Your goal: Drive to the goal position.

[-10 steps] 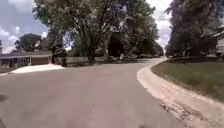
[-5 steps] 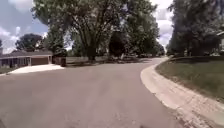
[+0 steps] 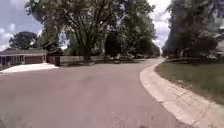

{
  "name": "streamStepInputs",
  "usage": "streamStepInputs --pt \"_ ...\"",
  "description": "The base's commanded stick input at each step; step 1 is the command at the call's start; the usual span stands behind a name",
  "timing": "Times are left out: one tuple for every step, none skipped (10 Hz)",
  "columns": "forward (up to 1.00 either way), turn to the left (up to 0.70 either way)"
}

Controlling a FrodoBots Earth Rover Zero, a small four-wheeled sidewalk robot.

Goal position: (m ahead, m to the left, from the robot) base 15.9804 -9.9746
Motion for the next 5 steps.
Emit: streamStepInputs --pt "0.70 0.00" --pt "0.70 0.00" --pt "0.70 0.00" --pt "0.70 0.00" --pt "0.70 0.00"
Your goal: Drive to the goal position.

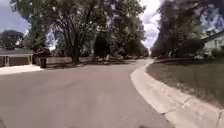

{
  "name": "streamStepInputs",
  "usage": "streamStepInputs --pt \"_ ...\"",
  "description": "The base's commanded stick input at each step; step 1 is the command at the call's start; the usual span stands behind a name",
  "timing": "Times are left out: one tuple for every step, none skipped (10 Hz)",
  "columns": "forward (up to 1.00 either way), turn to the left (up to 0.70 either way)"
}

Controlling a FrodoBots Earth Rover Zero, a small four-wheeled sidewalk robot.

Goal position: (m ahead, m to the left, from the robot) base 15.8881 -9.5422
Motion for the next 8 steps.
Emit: streamStepInputs --pt "0.70 0.00" --pt "0.70 0.00" --pt "0.70 0.00" --pt "0.70 0.00" --pt "0.70 0.00" --pt "0.70 0.00" --pt "0.70 0.00" --pt "0.70 0.00"
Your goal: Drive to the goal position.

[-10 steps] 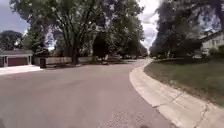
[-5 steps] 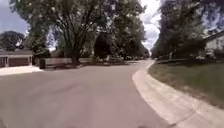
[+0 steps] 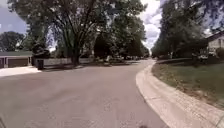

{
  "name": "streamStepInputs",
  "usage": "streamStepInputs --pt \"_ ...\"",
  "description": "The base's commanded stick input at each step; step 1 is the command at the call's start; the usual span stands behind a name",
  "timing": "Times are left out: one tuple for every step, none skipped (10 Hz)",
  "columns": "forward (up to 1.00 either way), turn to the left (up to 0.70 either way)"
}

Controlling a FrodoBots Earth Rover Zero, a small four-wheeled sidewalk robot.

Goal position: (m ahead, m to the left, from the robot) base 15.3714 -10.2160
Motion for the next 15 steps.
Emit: streamStepInputs --pt "0.70 0.00" --pt "0.70 0.00" --pt "0.70 0.00" --pt "0.70 0.00" --pt "0.70 0.00" --pt "0.70 0.00" --pt "0.70 0.00" --pt "0.70 -0.27" --pt "0.70 -0.35" --pt "0.70 -0.35" --pt "0.70 -0.35" --pt "0.70 -0.35" --pt "0.70 0.00" --pt "0.70 0.00" --pt "0.70 0.00"
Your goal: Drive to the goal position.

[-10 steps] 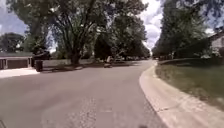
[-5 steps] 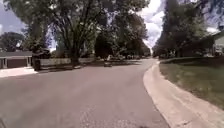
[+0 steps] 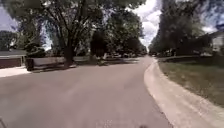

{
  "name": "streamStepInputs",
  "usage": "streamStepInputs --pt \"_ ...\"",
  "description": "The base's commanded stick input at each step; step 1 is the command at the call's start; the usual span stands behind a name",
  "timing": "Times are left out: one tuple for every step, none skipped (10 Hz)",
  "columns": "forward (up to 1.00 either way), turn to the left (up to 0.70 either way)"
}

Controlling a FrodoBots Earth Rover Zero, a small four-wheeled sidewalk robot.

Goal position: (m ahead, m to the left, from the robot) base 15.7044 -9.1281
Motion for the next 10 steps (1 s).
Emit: streamStepInputs --pt "0.70 0.00" --pt "0.70 0.00" --pt "0.70 0.00" --pt "0.70 0.00" --pt "0.70 0.00" --pt "0.70 0.00" --pt "0.70 0.00" --pt "0.70 0.00" --pt "0.70 0.00" --pt "0.70 0.00"
